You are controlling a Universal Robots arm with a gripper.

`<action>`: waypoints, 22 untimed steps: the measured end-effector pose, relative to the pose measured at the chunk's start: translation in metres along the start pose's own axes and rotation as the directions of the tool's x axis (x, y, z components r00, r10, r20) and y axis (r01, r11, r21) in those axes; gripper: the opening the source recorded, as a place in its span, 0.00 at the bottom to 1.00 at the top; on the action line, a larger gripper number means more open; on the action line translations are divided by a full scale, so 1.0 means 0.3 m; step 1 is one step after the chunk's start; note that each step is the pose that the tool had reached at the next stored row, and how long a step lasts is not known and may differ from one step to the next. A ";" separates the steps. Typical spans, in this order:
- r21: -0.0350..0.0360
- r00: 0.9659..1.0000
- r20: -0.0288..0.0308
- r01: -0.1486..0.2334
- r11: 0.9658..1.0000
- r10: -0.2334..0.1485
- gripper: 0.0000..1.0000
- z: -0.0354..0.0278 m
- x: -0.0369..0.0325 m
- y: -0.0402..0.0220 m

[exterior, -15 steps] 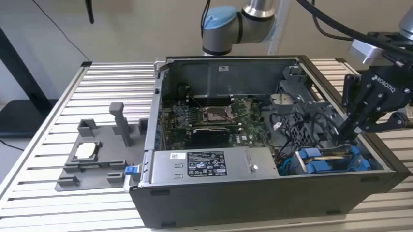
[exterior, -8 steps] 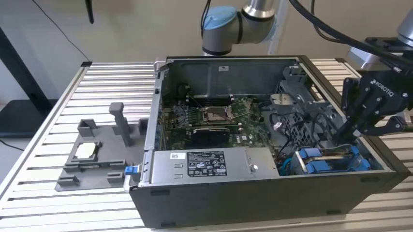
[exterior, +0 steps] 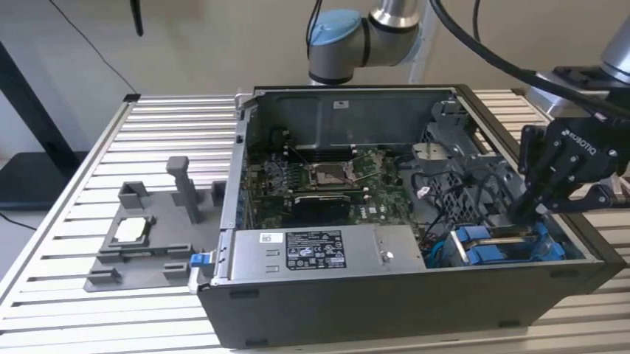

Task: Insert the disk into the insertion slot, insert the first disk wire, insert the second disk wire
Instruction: 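Insert the first disk wire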

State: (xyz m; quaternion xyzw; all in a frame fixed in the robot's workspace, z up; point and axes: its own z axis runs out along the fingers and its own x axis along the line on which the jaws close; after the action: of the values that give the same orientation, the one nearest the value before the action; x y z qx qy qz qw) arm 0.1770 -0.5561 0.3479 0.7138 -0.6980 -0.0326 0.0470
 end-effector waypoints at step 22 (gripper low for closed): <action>0.002 0.999 0.020 -0.051 0.999 0.051 0.19 0.029 0.009 -0.004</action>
State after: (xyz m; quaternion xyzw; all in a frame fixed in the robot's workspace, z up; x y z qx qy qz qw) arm 0.1774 -0.5588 0.3392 0.6956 -0.7163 -0.0376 0.0398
